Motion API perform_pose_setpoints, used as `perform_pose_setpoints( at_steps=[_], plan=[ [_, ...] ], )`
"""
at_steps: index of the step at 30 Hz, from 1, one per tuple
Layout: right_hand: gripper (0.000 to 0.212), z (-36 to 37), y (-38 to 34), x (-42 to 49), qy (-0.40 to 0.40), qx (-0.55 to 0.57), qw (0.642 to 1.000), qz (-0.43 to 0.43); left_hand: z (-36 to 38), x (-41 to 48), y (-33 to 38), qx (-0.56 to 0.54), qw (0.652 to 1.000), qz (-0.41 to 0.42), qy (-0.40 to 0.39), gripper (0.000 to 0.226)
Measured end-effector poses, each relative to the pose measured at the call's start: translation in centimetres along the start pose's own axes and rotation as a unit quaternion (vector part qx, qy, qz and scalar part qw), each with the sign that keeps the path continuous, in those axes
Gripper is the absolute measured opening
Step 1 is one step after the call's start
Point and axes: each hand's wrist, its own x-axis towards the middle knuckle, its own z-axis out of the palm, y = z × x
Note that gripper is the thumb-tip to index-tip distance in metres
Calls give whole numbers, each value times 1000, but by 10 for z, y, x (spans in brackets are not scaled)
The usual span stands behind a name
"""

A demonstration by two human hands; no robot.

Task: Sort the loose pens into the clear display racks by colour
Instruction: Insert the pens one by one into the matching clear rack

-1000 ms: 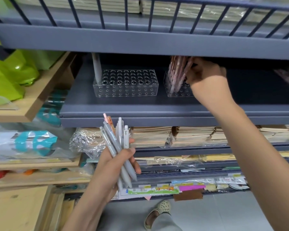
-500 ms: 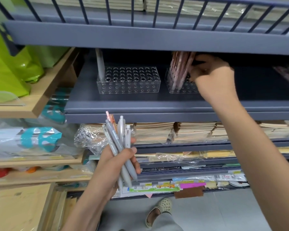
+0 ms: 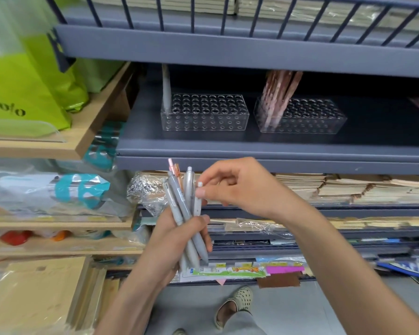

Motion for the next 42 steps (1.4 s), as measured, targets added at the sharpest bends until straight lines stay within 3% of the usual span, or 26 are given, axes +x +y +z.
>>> perform_pose_setpoints(
  at_steps=[5,8,12,14,17,21,25,28,32,35,39,42],
  plan=[
    [8,13,3,2,19,35,999,4,-8,-8,3,-33,999,-5,11,13],
    [9,13,5,4,85,86,993,8,-14,-13,5,-43,999,-16,27,28],
    [5,10,6,6,172,140,975,2,-22,-21,3,-26,999,-12,46,15],
    [8,15,8,5,166,143,976,3,-24,-23,1,-20,998,-11,56,19],
    [14,28,11,2,141,148,979,10,-23,-25,2,-16,998,-14,64,7],
    [14,43,11,1,94,121,988,23,-24,-25,4,1,997,-10,71,20],
    [11,40,6,4,96,108,989,14,-27,-24,4,6,997,-13,78,28],
    [7,30,-5,13,145,123,982,-3,-29,-25,7,-16,997,-19,72,37],
    [5,14,-27,38,249,116,960,-62,-37,-27,11,-19,996,-5,85,20],
    [3,5,-40,65,315,90,939,-110,-46,-28,13,-5,996,-1,88,23],
    [11,3,-44,99,358,21,924,-131,-52,-31,15,0,996,-8,83,28],
    [5,8,-42,115,366,2,919,-147,-55,-31,17,-20,995,3,98,26]
  ],
)
